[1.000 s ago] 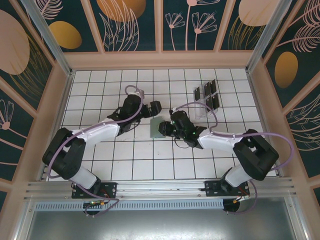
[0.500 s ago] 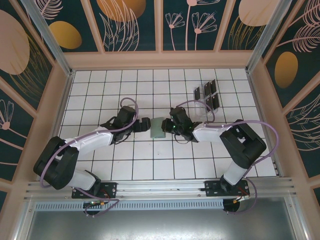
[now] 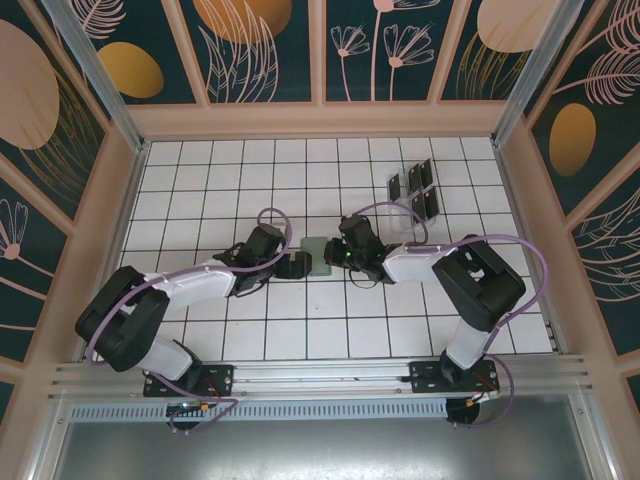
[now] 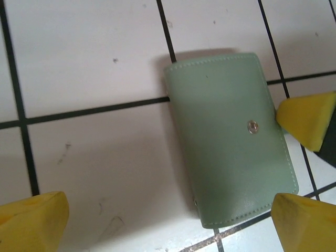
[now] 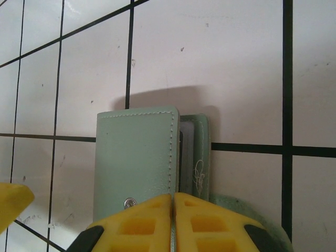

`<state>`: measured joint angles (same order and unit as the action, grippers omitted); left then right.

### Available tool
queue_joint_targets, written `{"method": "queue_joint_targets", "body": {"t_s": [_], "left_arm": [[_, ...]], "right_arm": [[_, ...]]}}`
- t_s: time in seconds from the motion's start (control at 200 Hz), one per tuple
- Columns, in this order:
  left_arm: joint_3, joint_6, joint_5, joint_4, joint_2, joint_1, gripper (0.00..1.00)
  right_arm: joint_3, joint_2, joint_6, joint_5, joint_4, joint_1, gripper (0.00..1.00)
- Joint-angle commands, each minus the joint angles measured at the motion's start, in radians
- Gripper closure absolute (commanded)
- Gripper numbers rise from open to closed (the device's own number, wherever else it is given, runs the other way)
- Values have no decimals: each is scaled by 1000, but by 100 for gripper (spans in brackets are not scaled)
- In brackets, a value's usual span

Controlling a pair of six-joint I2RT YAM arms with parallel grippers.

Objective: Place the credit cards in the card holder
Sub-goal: Close the card holder at the center of the table.

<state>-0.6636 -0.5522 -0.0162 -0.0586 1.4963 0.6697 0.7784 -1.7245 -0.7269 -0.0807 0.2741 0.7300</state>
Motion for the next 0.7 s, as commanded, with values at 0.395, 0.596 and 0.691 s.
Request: {"method": "queue_joint_targets", "body": {"t_s": [0.395,0.596,0.691], "left_arm": [[-17,22,77,-31,72,20,2],[-31,24,86,-36,95,27,2],[-38,26,100,-31,109,34,2]], "right_arm": [[-7,-23,11,-28,60,-14,90],[-11,-31,7,-42,76,-18,90],[-11,-33,6,-50,80,-21,91]]}}
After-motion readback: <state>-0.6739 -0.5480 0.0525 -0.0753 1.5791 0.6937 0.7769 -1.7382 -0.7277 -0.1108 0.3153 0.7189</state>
